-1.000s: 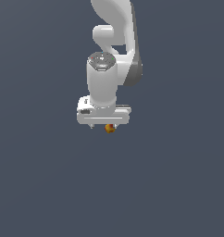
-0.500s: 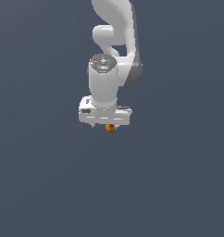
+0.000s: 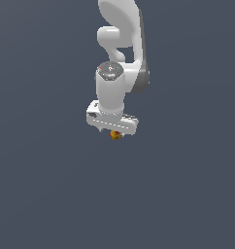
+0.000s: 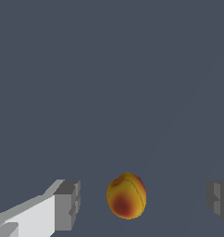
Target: Pick up the object and move it to a goal position.
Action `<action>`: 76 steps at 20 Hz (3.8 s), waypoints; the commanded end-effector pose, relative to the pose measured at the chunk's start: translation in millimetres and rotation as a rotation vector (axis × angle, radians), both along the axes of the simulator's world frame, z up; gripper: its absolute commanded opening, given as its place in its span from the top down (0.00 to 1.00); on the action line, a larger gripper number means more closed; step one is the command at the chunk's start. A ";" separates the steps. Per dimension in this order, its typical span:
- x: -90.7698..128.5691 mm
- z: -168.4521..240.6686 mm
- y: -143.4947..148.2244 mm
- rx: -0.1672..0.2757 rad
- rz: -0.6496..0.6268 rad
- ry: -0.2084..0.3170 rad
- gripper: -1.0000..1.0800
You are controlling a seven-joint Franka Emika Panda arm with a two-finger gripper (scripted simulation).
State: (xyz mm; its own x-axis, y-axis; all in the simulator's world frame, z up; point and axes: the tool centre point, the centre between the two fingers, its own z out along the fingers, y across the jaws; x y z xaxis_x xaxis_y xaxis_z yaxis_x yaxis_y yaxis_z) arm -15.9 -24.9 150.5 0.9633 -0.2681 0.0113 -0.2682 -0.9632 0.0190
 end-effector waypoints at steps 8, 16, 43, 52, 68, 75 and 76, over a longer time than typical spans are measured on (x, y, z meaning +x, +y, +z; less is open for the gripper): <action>-19.8 -21.6 6.8 0.013 -0.262 -0.002 0.04; -37.6 -38.5 10.7 0.019 -0.486 -0.002 0.04; -71.5 -66.5 14.2 0.022 -0.883 -0.004 0.04; -72.7 -98.7 13.9 0.022 -0.887 -0.004 0.04; -72.3 -115.7 14.1 0.023 -0.888 -0.004 1.00; -72.9 -111.5 12.6 0.023 -0.888 -0.005 1.00; -73.5 -109.6 11.6 0.023 -0.888 -0.005 1.00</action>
State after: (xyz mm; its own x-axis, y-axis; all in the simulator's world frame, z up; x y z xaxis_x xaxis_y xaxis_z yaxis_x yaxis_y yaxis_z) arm -89.4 -12.4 38.1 0.3999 -0.9166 -0.0006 -0.9166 -0.3999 0.0007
